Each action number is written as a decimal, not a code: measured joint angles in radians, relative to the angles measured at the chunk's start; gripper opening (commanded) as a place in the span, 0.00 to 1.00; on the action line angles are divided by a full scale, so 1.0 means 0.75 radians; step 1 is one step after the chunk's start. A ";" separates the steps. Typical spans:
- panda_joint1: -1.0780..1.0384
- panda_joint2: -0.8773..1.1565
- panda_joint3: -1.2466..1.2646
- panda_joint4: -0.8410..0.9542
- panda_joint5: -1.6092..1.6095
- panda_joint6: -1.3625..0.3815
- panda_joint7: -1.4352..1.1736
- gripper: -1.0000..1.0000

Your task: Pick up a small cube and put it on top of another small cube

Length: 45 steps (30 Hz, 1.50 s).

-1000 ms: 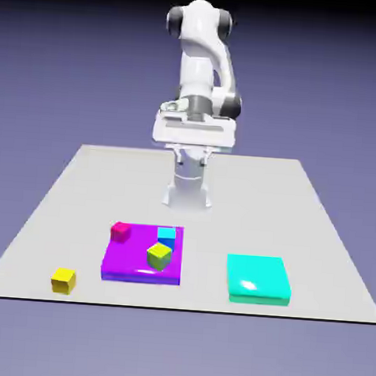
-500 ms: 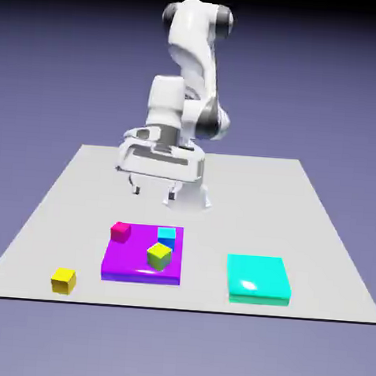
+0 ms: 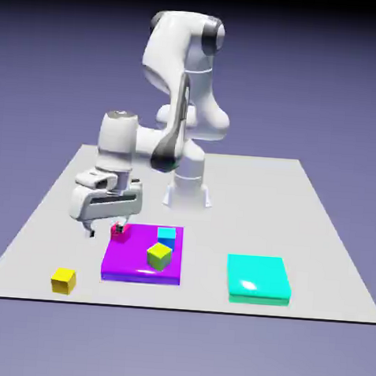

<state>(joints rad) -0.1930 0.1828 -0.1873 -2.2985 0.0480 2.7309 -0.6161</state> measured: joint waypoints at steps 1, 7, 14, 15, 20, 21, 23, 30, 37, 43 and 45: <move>-0.009 0.032 -0.008 0.022 0.002 -0.013 -0.058 0.50; -0.062 0.225 -0.056 0.153 0.014 -0.092 -0.406 0.50; -0.116 0.427 -0.106 0.290 0.027 -0.174 -0.769 0.50; -0.116 0.427 -0.106 0.290 0.027 -0.174 -0.769 0.50; -0.172 0.644 -0.050 0.352 0.084 -0.018 -0.805 0.00; -0.172 0.644 -0.050 0.352 0.084 -0.018 -0.805 0.00; -0.160 0.596 -0.062 0.338 0.071 -0.053 -0.797 0.00; -0.056 0.258 -0.082 0.147 -0.028 -0.214 -0.571 0.00; 0.065 -0.081 -0.034 -0.139 -0.138 -0.292 -0.177 0.00; 0.172 -0.371 0.007 -0.384 -0.232 -0.359 0.162 0.00; 0.203 -0.467 0.021 -0.466 -0.263 -0.381 0.275 0.00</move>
<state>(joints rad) -0.0410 -0.1675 -0.1718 -2.6476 -0.1491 2.4451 -0.4102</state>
